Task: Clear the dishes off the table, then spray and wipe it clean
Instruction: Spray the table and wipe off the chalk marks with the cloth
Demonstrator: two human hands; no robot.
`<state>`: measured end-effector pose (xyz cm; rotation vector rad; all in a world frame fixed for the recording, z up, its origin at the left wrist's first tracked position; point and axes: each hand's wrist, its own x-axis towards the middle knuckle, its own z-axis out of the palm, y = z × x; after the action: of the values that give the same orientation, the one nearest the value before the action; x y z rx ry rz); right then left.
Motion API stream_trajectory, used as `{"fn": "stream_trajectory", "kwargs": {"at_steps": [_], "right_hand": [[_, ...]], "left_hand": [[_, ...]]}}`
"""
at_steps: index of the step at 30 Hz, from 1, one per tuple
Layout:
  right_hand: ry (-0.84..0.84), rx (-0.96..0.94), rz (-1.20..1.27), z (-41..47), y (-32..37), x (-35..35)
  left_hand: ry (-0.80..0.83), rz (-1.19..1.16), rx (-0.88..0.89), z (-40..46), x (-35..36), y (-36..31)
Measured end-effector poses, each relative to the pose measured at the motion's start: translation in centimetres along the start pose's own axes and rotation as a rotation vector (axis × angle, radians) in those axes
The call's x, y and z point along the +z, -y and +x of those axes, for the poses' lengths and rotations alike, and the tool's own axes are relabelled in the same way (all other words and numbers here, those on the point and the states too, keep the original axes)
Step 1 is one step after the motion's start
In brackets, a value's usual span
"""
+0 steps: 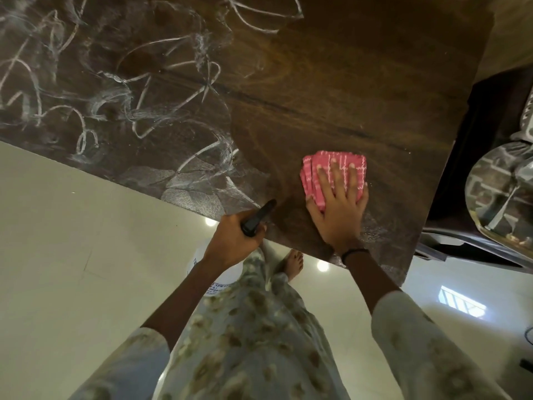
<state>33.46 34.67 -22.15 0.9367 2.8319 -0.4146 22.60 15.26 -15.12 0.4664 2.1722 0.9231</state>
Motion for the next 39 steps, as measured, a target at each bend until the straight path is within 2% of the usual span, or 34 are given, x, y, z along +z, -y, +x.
{"fn": "stream_trajectory", "kwargs": {"at_steps": [2,5,8,11,15,18,20,27,32,36,39], "right_hand": [[0.002,-0.003,0.024,1.0,2.3,0.3],[0.011,-0.180,0.016,-0.5,3.9,1.0],[0.073,-0.415,-0.047,-4.3,1.7,1.8],[0.126,-0.487,-0.111,-7.7,-3.0,1.8],[0.152,-0.320,-0.134,-6.6,-5.3,0.7],[0.060,-0.116,-0.066,-3.5,-1.9,0.3],[0.005,-0.053,-0.020,-1.5,1.0,0.6],[-0.062,-0.041,-0.019,1.3,4.6,1.9],[-0.020,-0.058,-0.024,2.0,4.6,1.5],[-0.013,-0.024,0.006,3.4,6.9,1.4],[0.005,-0.104,0.016,3.9,9.6,1.5]], "left_hand": [[-0.018,0.009,-0.001,-0.1,0.2,0.4],[-0.021,0.004,-0.009,-0.6,0.4,0.5],[-0.039,0.007,-0.042,-1.1,0.4,0.7],[-0.071,0.000,-0.105,-1.5,0.1,1.1],[-0.089,0.006,-0.117,-2.2,-0.6,1.6],[-0.108,0.024,-0.123,-2.6,-0.9,2.5],[-0.136,0.039,-0.133,-2.6,-1.1,3.2],[-0.120,0.096,-0.171,-1.9,-2.4,3.8],[-0.099,0.037,-0.149,-1.1,-4.1,3.2],[-0.146,0.070,-0.143,-0.4,-5.0,3.0],[-0.146,0.074,-0.116,0.0,-5.6,3.0]]}}
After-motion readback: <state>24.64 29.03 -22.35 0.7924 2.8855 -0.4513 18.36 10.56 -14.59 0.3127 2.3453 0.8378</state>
